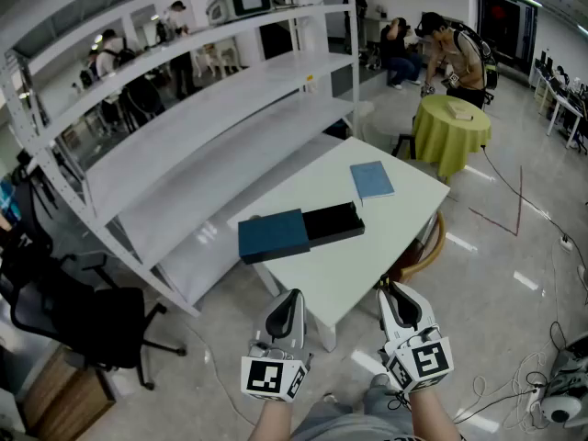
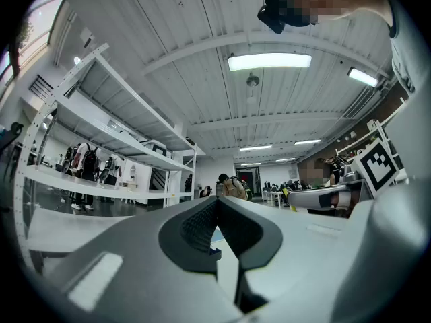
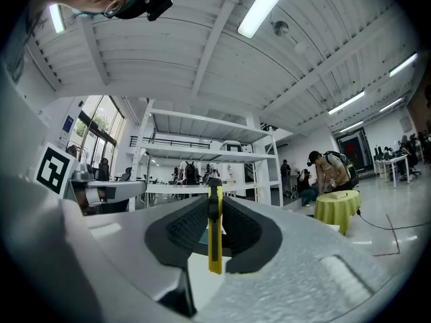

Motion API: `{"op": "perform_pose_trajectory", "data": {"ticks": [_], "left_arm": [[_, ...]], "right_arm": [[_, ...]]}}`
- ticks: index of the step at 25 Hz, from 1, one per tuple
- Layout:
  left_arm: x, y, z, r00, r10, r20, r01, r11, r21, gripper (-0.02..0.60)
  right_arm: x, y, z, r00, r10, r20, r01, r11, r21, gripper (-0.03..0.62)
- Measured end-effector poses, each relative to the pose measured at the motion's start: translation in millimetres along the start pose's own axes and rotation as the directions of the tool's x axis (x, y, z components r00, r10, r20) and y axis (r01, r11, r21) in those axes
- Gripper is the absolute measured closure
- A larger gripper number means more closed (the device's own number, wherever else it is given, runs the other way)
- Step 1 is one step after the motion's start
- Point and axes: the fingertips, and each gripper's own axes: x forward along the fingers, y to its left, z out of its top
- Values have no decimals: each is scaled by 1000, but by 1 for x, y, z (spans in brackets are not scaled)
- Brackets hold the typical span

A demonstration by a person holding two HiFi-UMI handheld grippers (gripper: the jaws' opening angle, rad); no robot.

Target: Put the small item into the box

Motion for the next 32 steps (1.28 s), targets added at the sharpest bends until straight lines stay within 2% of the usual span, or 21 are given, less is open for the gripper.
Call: {"op": "perform_pose_trajectory", "data": {"ticks": [21,25,32], "left_arm": [[-7,22,-5,1000,-12,-28,12,1000,-14,575],[-1,21,-10,999,-32,-21,32,999,-11,575],[21,31,-10,1000,-9,-22,9,1000,-10,575]], "right_arm": [[6,15,-12,999,-43,4,42,999,30,525],[9,11,-14,999,-51,-1,51,998,26,525],[34,-1,-12,1000,-28,-4,28,999,19,525]]}}
